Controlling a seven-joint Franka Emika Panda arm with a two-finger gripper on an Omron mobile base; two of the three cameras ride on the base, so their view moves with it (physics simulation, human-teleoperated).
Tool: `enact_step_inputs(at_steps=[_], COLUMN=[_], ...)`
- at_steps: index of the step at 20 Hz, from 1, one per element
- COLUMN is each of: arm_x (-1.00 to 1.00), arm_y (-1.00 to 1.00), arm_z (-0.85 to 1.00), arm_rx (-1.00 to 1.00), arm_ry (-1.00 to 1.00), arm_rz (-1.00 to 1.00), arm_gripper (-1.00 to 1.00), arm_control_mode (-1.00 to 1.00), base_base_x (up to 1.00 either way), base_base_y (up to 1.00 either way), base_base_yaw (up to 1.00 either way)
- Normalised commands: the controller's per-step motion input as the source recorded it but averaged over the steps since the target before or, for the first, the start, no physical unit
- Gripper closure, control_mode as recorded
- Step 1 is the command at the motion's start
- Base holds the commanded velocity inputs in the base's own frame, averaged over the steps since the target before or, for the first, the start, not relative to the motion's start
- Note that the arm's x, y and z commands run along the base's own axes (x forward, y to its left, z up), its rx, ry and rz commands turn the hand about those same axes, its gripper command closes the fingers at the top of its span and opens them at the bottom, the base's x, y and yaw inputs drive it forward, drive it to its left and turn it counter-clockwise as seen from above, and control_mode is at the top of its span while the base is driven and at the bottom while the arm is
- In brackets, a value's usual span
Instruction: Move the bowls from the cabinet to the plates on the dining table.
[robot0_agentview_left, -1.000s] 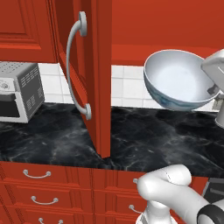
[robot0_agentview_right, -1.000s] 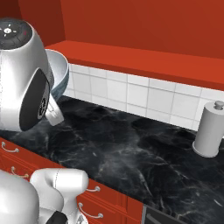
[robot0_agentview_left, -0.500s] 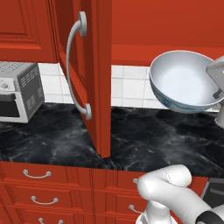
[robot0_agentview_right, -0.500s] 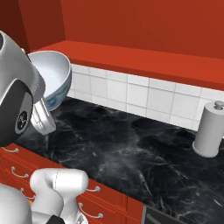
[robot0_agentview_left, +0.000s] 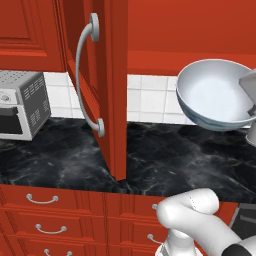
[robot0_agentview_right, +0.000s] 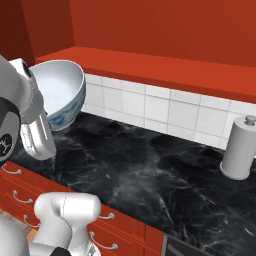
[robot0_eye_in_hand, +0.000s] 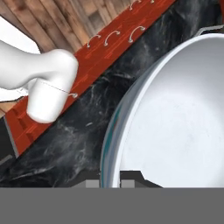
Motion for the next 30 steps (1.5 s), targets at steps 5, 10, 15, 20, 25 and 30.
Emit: enact_step_inputs(at_steps=[5, 10, 15, 20, 25, 30], arm_x=[-0.05, -0.05, 0.0, 0.0, 0.0, 0.0], arm_y=[-0.02, 0.0, 0.0, 0.0, 0.0, 0.0], arm_z=[0.0, 0.0, 0.0, 0.0, 0.0, 0.0], arm_rx=[0.0, 0.0, 0.0, 0.0, 0.0, 0.0], arm_ry=[0.0, 0.0, 0.0, 0.0, 0.0, 0.0], arm_rz=[-0.07, -0.04, 0.0, 0.0, 0.0, 0.0], arm_gripper=[1.0, 1.0, 1.0, 1.0, 1.0, 1.0], arm_control_mode=[-1.0, -1.0, 1.0, 1.0, 1.0, 1.0], base_base_x=[0.0, 0.0, -0.26, -0.49, -0.65, -0.79], base_base_y=[0.0, 0.0, 0.0, 0.0, 0.0, 0.0], base_base_yaw=[0.0, 0.0, 0.0, 0.0, 0.0, 0.0])
